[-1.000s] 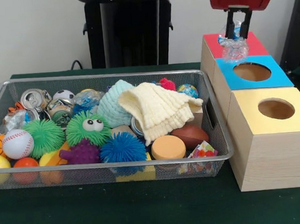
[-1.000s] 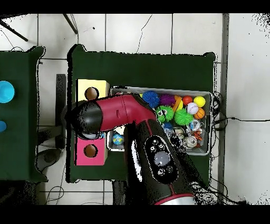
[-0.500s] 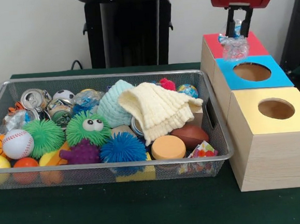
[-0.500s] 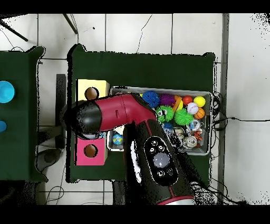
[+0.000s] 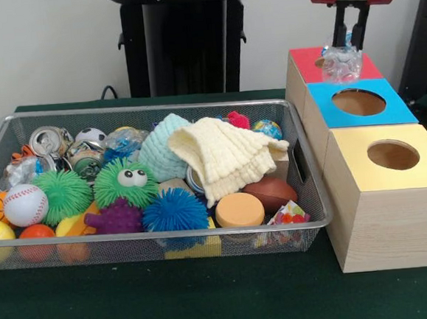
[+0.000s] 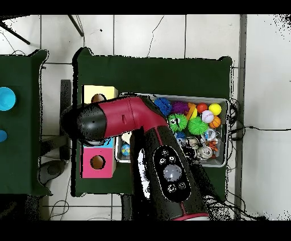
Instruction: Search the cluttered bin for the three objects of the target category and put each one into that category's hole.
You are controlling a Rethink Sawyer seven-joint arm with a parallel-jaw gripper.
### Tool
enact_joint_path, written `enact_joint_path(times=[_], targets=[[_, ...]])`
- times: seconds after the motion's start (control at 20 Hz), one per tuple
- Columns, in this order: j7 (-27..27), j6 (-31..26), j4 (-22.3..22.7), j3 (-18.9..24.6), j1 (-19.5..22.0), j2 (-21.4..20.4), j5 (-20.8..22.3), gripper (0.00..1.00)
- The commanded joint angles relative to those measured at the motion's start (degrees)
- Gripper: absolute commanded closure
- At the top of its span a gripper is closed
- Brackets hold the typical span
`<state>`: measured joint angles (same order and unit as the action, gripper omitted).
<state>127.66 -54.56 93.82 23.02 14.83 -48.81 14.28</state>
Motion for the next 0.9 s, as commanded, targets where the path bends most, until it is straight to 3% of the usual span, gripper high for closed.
enact_joint_path(times=[0.05,0.9], targets=[[-2.81,-5.42,-2.52,0.28,-0.42,-1.27,1.23,1.00],[-9.42,6.28,-5.22,3.31,2.47,3.26,5.19,1.00]])
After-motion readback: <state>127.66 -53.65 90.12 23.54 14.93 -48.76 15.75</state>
